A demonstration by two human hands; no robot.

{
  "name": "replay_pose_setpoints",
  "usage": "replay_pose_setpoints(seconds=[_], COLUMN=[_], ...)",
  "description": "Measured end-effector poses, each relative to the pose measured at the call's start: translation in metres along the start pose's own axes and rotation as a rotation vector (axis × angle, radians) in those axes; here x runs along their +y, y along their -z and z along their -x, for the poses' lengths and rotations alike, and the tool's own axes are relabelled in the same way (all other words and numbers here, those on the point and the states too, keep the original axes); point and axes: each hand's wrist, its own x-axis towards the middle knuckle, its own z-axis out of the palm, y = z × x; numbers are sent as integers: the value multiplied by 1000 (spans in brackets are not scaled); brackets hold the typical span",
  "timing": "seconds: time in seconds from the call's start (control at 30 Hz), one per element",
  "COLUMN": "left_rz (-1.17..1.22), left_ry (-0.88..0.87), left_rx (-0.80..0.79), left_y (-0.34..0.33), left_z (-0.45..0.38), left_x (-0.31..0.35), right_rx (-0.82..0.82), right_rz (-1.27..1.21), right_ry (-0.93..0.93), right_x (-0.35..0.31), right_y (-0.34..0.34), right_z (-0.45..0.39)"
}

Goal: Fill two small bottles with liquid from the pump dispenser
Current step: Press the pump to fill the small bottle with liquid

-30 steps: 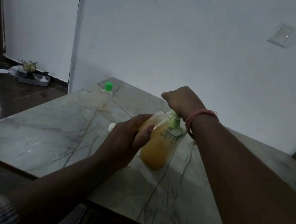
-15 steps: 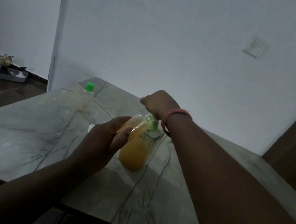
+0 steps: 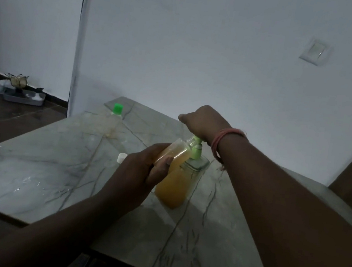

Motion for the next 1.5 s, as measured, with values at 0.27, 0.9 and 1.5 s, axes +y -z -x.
replay_pose_setpoints(seconds=[0.27,0.9,1.5], left_rz=[-29,-39,-6], left_ry=[-3,-4,35], left_rx=[3,19,13], left_y=[1,0,-1], left_z=[1,0,1], left_x=[2,0,4], right_rx=[-42,57,70], right_rz=[50,-28,36], right_ry=[-13,-8,33], right_x=[-4,4,-1], right_y=[0,-9,-3], right_z=[4,4,0])
